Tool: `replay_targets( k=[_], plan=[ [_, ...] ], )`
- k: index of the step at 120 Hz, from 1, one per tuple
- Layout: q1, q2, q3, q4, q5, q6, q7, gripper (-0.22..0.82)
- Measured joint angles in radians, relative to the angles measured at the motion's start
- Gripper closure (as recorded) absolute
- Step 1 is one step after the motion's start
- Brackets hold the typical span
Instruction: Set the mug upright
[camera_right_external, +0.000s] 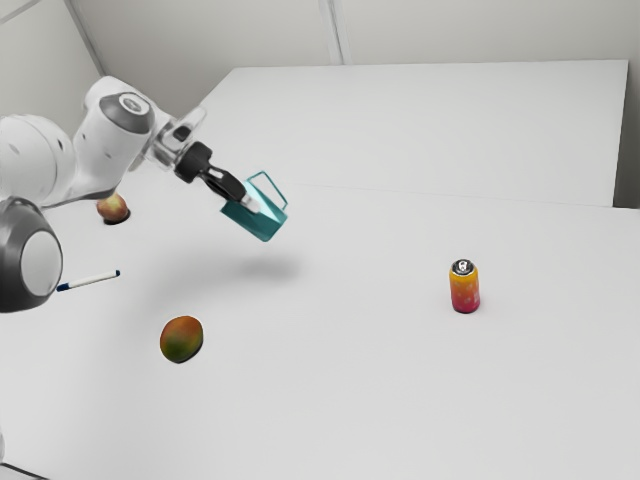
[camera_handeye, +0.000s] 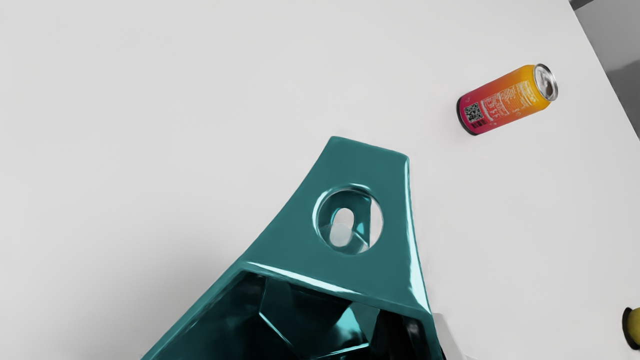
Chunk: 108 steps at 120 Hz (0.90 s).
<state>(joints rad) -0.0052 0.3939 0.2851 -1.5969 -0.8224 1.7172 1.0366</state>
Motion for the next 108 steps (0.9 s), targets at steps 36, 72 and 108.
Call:
replay_targets(
  k=[36,72,108],
  plan=[
    [-0.190,-0.045,-0.027,-0.077,0.688,0.237,-0.172,0.78],
    [-0.223,-0.134,-0.022,-0.321,0.776,0.382,-0.360,0.78],
    [-0.222,-0.136,-0.023,-0.435,0.756,0.531,-0.496,0.53]
  ],
)
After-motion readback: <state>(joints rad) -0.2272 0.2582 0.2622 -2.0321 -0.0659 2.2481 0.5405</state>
